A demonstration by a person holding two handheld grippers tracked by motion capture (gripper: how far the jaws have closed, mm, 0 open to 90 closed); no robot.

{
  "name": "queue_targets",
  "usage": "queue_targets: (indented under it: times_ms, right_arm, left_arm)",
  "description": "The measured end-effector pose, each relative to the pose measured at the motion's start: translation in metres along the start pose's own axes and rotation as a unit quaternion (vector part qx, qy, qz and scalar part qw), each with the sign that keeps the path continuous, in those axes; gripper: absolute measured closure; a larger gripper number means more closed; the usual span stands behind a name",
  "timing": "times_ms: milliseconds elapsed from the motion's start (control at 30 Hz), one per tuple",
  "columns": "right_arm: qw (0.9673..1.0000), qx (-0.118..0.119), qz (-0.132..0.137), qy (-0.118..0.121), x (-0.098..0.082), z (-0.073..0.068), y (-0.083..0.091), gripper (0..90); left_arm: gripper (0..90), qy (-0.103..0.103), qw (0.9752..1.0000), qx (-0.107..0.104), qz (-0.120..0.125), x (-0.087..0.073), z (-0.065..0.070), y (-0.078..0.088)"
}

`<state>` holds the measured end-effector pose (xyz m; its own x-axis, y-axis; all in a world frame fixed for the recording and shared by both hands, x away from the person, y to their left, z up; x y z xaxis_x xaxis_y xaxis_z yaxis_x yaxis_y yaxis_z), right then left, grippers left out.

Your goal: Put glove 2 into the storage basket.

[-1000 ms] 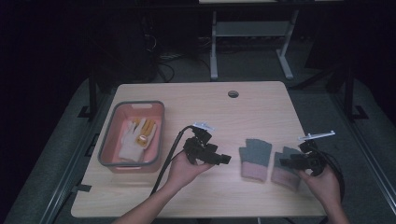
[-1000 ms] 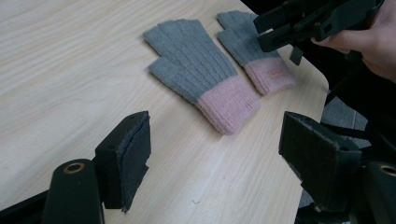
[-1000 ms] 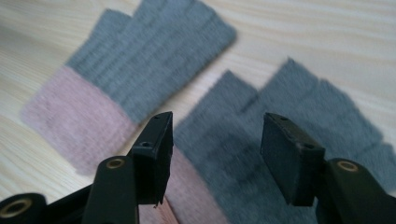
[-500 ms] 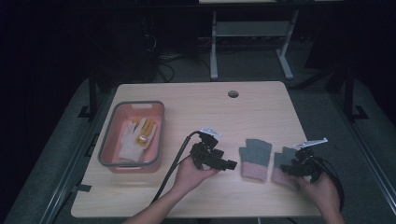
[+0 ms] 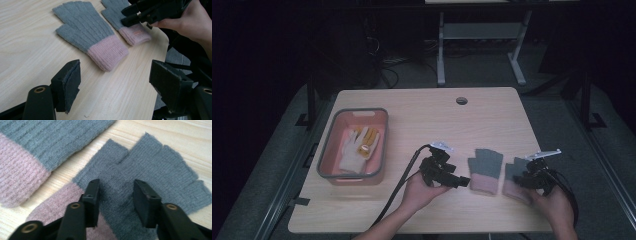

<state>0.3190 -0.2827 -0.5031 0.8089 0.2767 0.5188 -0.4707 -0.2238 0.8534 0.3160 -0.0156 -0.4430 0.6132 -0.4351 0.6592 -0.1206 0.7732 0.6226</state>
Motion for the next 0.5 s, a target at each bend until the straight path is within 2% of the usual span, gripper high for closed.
queue_targets:
  times_ms: [267, 333, 400, 500]
  right_arm:
    - [1.0, 0.008, -0.004, 0.0, 0.0007, -0.0024, 0.0006, 75.8]
    - [0.9999, 0.012, 0.003, 0.002, 0.0005, -0.0015, 0.0004, 77.5]
    - [0.9998, 0.017, 0.004, -0.009, -0.0001, -0.0011, 0.001, 78.5]
    - [0.9996, 0.023, 0.009, -0.012, 0.0001, 0.0, 0.0018, 79.3]
  left_arm:
    - [25.3, -0.001, 1.0, -0.001, 0.003, -0.0001, 0.0005, -0.0009]
    - [25.3, 0.002, 1.0, -0.001, 0.003, 0.0002, 0.0004, -0.0008]
    - [25.4, 0.002, 1.0, -0.002, 0.007, 0.0011, -0.0004, -0.0002]
    - [25.4, 0.004, 1.0, -0.001, 0.008, 0.0016, -0.0016, -0.0006]
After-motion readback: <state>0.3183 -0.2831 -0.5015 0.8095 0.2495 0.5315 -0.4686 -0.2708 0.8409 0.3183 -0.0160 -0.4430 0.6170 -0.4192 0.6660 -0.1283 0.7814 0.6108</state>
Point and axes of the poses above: each handheld gripper's, and its own axes: y roughly backward along the jaws, x roughly out of its top, z roughly to its right, the point moved 6 cm from there along -y, roughly forward along the jaws, and after that the axes turned 1 degree about z, right-handed, at the moved point
